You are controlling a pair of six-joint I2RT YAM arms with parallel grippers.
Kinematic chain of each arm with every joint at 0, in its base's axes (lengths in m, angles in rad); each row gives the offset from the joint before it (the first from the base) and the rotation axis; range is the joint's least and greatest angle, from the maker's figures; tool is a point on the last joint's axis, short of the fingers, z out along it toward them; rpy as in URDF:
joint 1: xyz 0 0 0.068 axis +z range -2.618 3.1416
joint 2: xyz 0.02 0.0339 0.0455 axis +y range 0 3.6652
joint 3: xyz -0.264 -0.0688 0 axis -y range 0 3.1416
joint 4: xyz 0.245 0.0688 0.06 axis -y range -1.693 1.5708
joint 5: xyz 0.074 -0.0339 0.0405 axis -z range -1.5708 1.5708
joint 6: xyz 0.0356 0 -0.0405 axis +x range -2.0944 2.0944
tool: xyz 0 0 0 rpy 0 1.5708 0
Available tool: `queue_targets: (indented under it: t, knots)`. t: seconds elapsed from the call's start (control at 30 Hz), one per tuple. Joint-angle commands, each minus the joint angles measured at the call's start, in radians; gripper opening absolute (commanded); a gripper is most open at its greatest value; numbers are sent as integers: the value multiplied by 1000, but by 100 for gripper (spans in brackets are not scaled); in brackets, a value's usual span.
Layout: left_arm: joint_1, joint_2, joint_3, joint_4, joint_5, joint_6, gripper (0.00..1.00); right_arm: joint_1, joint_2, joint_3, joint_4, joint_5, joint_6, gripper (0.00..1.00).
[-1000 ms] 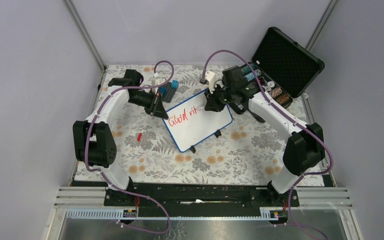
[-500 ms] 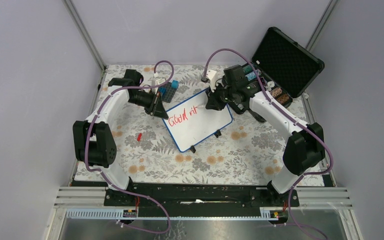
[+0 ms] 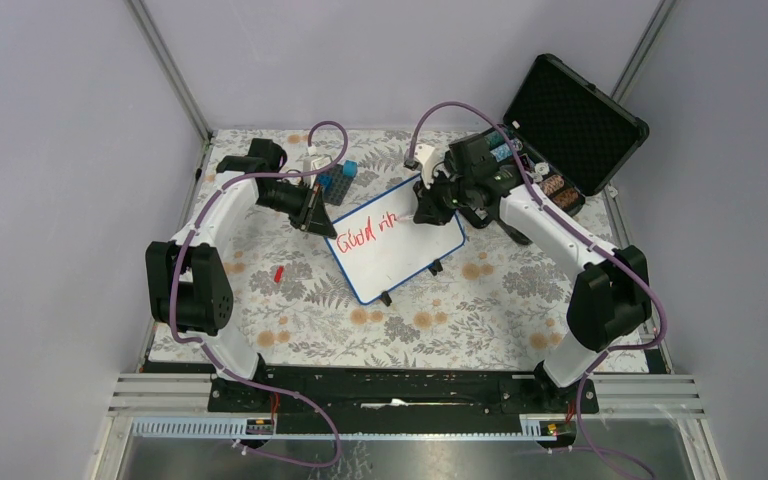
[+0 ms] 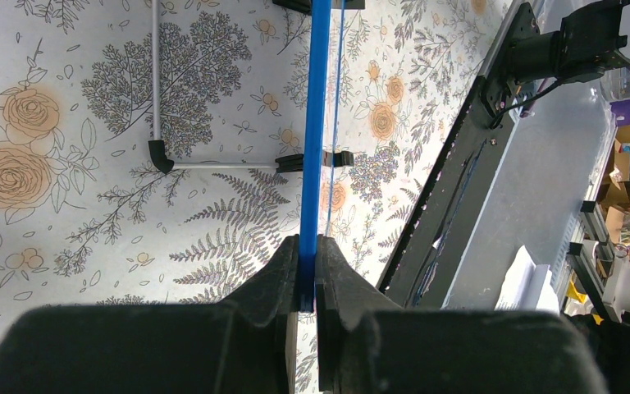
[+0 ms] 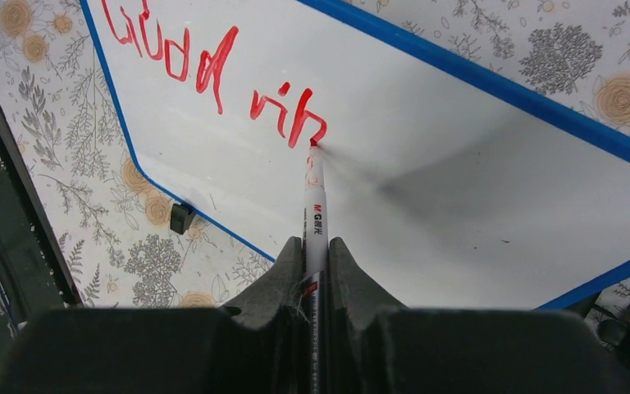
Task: Write a sentence on the whiteboard
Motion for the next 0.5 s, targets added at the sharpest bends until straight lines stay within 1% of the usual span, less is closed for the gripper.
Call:
queue_targets:
  t: [0.0,0.3,0.47]
  knots:
    - [-14,2,3,25,-34,14,0,26,-21,-18,-4,9,-21,0]
    - [-14,-5,0,25,-37,15,0,42,-33,0,-7,21,-17,0]
    - [-14,-3,2,25,-32,15,0,-6,-64,4,0,1,-8,0]
